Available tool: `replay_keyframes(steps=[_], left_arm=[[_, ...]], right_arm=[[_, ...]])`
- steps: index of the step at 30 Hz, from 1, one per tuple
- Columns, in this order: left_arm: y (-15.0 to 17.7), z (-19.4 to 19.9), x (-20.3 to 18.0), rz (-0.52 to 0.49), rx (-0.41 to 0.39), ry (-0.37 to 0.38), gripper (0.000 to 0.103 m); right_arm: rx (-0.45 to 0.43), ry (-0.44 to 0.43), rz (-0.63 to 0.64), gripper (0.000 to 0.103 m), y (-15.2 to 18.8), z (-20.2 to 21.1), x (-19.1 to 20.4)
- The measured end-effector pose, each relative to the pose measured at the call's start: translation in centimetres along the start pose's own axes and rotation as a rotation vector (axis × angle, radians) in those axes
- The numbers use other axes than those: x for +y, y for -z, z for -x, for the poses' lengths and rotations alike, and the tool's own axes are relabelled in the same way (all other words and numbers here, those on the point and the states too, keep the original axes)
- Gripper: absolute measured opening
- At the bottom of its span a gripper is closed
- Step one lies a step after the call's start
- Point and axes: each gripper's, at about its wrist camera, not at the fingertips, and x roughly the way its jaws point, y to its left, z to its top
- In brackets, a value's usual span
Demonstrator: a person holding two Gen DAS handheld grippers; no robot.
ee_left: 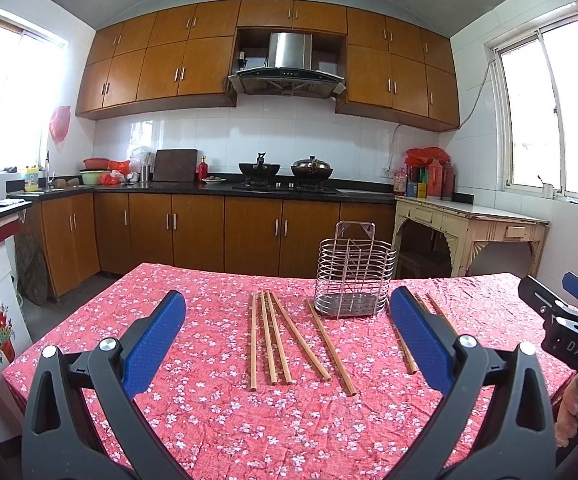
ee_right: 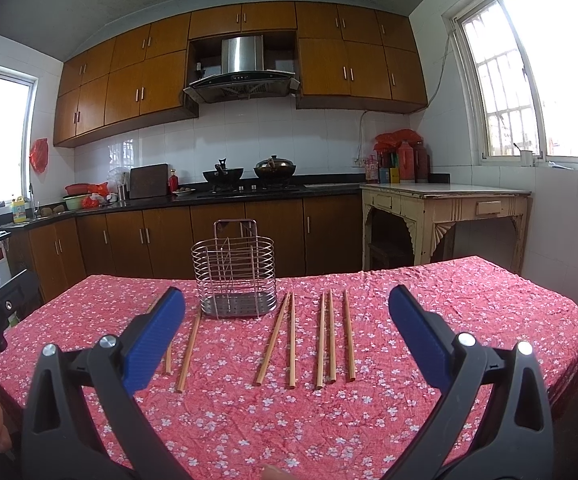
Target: Organize utensils
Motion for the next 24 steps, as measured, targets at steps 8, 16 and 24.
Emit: replay_keyframes(steps=[8,16,24], left_arm=[[0.4,-1.8,0.9,0.027,0.054,-0.029,0.101],[1.2,-5.2,2.2,0.040,0.165,-0.102,0.101],[3.0,-9.6,3.8,0.061,0.326,-0.128,0.101]], right_arm=[[0.059,0.065,-0.012,0.099,1.4,-2.7,-1.1],[0.251,0.150,-0.046,0.099,3.5,-8.6,-3.9],[0.471,0.228,-0.057,0.091,6.0,-15.3,-6.5]])
